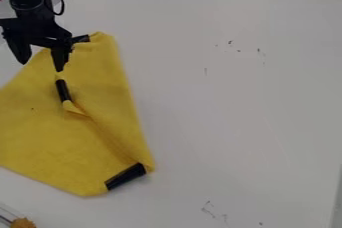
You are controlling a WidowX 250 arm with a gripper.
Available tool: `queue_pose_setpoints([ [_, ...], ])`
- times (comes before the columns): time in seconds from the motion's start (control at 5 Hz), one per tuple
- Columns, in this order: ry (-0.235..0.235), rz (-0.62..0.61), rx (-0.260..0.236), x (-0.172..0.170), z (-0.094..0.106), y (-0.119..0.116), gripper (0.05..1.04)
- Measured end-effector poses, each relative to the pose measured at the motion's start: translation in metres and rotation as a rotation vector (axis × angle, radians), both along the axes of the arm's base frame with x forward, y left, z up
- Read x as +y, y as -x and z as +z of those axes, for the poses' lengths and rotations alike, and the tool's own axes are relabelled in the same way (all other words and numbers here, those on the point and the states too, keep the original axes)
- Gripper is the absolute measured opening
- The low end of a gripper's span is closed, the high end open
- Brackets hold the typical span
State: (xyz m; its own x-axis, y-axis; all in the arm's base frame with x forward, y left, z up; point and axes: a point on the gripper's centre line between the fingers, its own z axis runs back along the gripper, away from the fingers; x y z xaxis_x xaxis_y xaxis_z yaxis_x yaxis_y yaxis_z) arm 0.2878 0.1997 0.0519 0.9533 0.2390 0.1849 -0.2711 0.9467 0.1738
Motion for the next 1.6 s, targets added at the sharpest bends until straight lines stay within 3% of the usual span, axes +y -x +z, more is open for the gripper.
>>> queue_pose_setpoints([
  [0.2,0.02,0.001,0.031,-0.003,-0.012,0.004,0.999],
  [0.4,0.03,0.053,0.043,0.006,-0.024,0.031,0.999],
  [0.6,0.033,0.118,0.025,0.021,-0.023,0.058,0.999],
  [0.8,0.043,0.165,0.04,0.03,-0.032,0.085,0.999],
  [1.0,0.024,0.202,0.033,0.038,-0.025,0.103,0.999],
  [1.2,0.018,0.231,0.05,0.041,-0.029,0.118,0.999],
  [1.6,0.013,0.237,0.033,0.045,-0.031,0.122,0.999],
])
